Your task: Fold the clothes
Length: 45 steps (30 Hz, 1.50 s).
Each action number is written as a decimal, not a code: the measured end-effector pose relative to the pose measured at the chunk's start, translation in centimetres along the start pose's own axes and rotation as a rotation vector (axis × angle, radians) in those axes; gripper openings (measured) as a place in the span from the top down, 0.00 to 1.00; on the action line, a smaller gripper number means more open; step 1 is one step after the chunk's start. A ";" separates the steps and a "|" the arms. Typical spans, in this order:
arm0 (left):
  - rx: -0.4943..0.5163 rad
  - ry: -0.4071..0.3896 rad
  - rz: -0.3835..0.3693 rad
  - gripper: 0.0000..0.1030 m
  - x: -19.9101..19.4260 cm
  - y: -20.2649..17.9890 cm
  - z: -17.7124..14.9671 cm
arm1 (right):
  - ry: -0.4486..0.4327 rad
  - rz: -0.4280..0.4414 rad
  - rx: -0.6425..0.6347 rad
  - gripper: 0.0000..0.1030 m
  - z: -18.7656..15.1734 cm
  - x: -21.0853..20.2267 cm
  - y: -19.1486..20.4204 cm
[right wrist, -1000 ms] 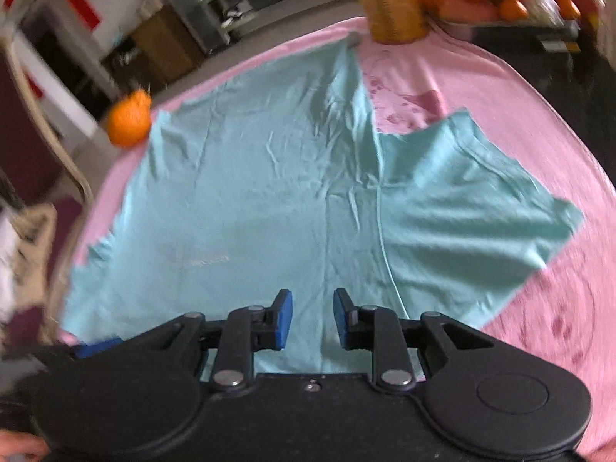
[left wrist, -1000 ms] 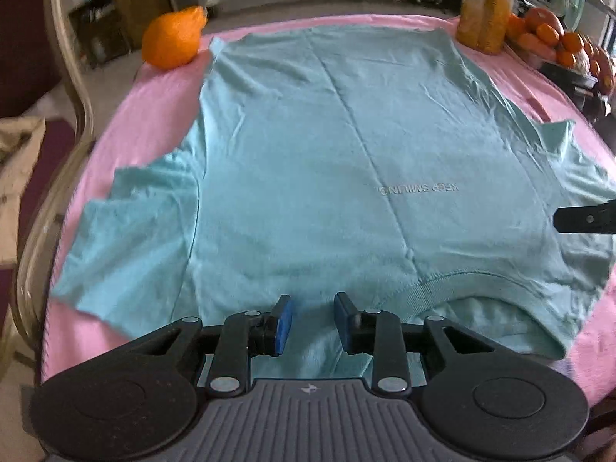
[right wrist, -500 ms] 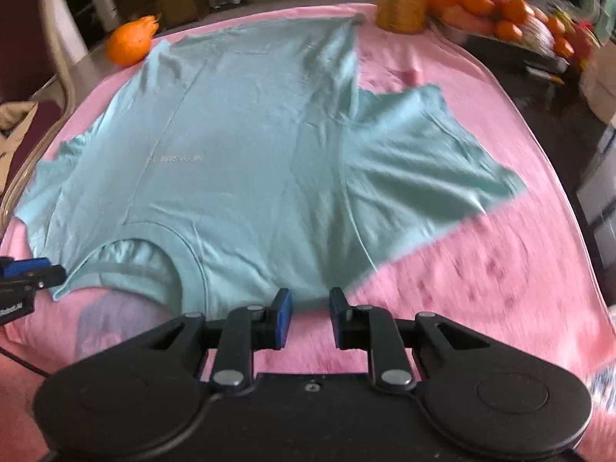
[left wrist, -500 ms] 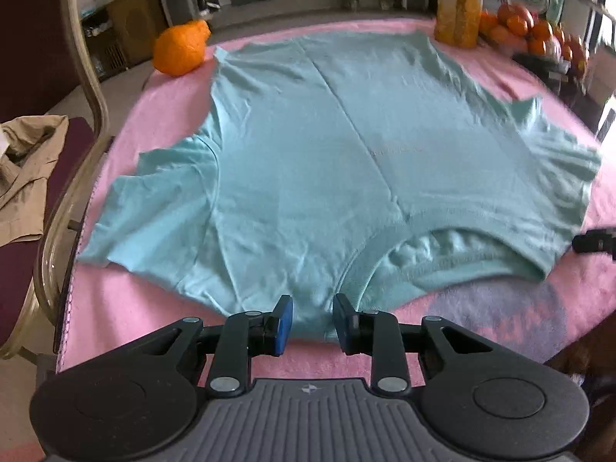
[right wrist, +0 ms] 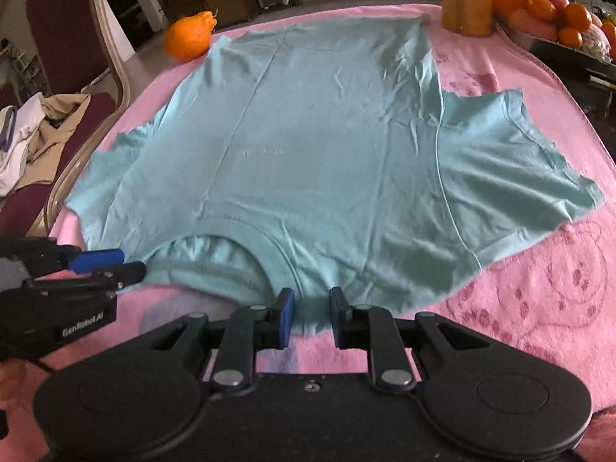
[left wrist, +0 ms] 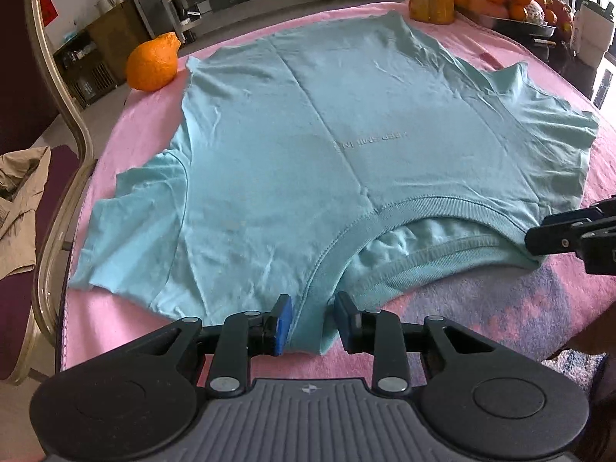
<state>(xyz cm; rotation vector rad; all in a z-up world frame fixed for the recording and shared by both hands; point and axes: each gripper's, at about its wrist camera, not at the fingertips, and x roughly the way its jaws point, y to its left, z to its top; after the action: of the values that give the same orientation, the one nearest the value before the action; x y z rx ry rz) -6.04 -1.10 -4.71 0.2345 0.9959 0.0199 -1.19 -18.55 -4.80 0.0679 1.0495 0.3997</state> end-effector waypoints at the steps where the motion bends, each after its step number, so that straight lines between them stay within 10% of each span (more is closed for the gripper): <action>1: -0.001 0.000 0.000 0.71 0.0 0.0 0.0 | 0.001 0.004 -0.001 0.81 -0.1 -0.1 -0.1; 18: -0.079 -0.005 -0.096 0.69 -0.5 0.8 0.5 | -0.013 0.065 -0.013 0.80 0.2 -1.1 -0.1; 26: -0.093 0.000 -0.173 0.69 -0.9 -0.5 2.8 | -0.306 0.131 0.570 0.69 0.5 -7.2 -12.4; 33: -0.056 -0.007 -0.212 0.69 -0.5 -2.4 5.0 | -0.319 0.054 1.025 0.69 -1.0 -5.9 -21.0; 42: -0.041 0.002 -0.207 0.69 0.1 -2.2 3.7 | -0.336 -0.118 0.955 0.72 1.0 -2.8 -21.9; 45: -0.052 0.002 -0.206 0.69 0.1 -2.0 3.7 | -0.333 -0.152 0.891 0.89 1.6 -2.2 -21.3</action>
<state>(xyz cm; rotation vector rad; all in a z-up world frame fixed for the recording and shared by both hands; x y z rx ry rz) -3.10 -3.72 -3.33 0.0834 1.0167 -0.1413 5.31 -38.82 -7.32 0.8176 0.8258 -0.2379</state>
